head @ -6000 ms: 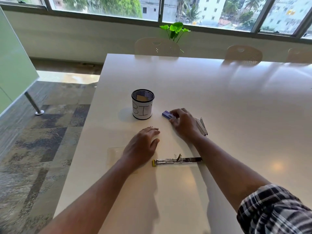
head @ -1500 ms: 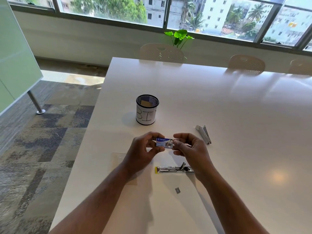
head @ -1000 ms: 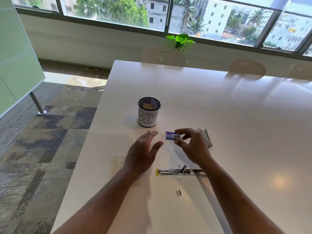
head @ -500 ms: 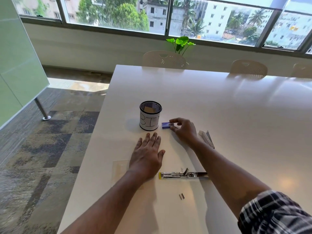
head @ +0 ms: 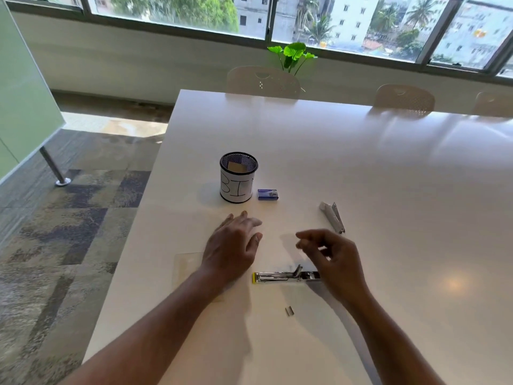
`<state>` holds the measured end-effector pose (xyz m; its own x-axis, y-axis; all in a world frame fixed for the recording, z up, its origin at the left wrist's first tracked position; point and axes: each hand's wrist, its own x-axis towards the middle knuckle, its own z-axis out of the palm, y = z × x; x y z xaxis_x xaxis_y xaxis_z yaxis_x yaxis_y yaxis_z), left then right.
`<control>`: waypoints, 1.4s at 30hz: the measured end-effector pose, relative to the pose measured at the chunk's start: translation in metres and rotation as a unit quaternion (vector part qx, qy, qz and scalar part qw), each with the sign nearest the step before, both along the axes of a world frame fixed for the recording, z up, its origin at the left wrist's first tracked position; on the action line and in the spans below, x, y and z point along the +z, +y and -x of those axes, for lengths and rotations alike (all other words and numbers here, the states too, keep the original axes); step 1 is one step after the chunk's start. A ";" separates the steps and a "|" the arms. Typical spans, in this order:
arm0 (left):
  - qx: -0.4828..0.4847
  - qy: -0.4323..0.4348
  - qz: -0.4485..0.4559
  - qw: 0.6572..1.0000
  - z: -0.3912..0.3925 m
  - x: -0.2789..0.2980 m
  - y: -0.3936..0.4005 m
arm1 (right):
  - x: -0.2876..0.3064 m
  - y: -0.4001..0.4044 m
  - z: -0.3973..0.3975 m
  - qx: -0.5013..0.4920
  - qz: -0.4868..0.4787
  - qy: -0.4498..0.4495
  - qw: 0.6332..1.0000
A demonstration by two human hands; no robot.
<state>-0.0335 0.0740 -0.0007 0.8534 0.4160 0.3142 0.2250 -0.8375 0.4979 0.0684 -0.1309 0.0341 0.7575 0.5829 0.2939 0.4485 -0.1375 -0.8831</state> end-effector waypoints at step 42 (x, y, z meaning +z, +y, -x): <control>-0.126 0.019 0.048 0.991 0.070 0.003 -0.014 | 0.001 -0.017 0.035 0.069 -0.041 -0.251 0.965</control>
